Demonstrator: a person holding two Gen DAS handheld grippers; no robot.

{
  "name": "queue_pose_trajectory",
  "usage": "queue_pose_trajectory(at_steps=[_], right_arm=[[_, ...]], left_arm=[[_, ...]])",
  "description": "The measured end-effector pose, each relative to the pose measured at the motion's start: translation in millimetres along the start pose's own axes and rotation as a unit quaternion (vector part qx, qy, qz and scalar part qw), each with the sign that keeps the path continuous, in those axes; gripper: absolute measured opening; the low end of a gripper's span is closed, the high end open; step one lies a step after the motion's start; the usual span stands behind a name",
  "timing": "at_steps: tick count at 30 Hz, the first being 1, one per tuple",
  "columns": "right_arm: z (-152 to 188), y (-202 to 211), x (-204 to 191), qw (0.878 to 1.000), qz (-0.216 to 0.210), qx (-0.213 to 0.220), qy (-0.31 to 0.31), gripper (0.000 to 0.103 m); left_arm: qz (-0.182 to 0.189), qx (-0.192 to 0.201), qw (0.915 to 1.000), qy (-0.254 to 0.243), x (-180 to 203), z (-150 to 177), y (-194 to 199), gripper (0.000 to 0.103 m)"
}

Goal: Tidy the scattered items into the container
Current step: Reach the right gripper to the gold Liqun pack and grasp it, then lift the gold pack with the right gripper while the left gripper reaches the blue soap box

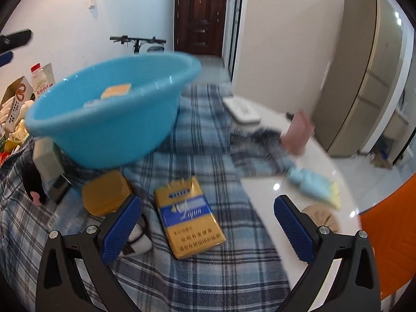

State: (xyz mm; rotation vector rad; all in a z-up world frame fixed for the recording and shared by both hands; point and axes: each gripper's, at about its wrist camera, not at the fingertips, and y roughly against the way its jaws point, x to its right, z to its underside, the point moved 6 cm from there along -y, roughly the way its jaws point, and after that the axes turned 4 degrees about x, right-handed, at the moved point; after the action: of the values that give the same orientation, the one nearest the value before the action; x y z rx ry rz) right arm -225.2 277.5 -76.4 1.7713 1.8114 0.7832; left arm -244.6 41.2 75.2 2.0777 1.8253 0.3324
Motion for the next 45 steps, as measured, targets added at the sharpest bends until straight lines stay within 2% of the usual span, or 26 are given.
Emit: queue_pose_trajectory(at_steps=[6, 14, 15, 18, 27, 31, 37, 45], right_arm=[[11.3, -23.8, -3.5, 0.999, 0.02, -0.027, 0.026, 0.103], [19.6, -39.8, -14.4, 0.997, 0.017, -0.043, 0.061, 0.103], [20.4, -41.8, -14.4, 0.997, 0.015, -0.045, 0.062, 0.102], [22.4, -46.2, -11.2, 0.997, -0.003, -0.051, 0.056, 0.087], [24.8, -51.6, -3.4, 0.997, -0.04, -0.053, 0.025, 0.086], [24.2, -47.8, -2.0, 0.997, -0.059, -0.05, 0.015, 0.063], [23.8, -35.0, -3.4, 0.998, -0.047, -0.037, 0.009, 0.061], [23.1, 0.4, 8.9, 0.998, -0.044, 0.006, -0.038, 0.061]], left_arm=[[-0.003, -0.008, 1.0, -0.005, 2.1, 2.9, -5.0, 0.103], [-0.003, -0.016, 0.9998, -0.006, 3.7, 5.8, -9.3, 0.103], [-0.003, -0.016, 0.9998, -0.007, 4.1, 5.9, -9.2, 0.103], [-0.003, -0.017, 0.9998, -0.008, 4.8, 6.1, -9.4, 0.103], [-0.001, -0.018, 0.9998, -0.01, 6.0, 6.6, -9.0, 0.103], [-0.001, -0.018, 0.9998, -0.009, 5.8, 6.6, -8.8, 0.103], [0.001, -0.022, 0.9997, -0.005, 4.8, 7.5, -11.1, 0.103], [0.003, -0.025, 0.9997, -0.008, 6.5, 9.1, -11.5, 0.103]])
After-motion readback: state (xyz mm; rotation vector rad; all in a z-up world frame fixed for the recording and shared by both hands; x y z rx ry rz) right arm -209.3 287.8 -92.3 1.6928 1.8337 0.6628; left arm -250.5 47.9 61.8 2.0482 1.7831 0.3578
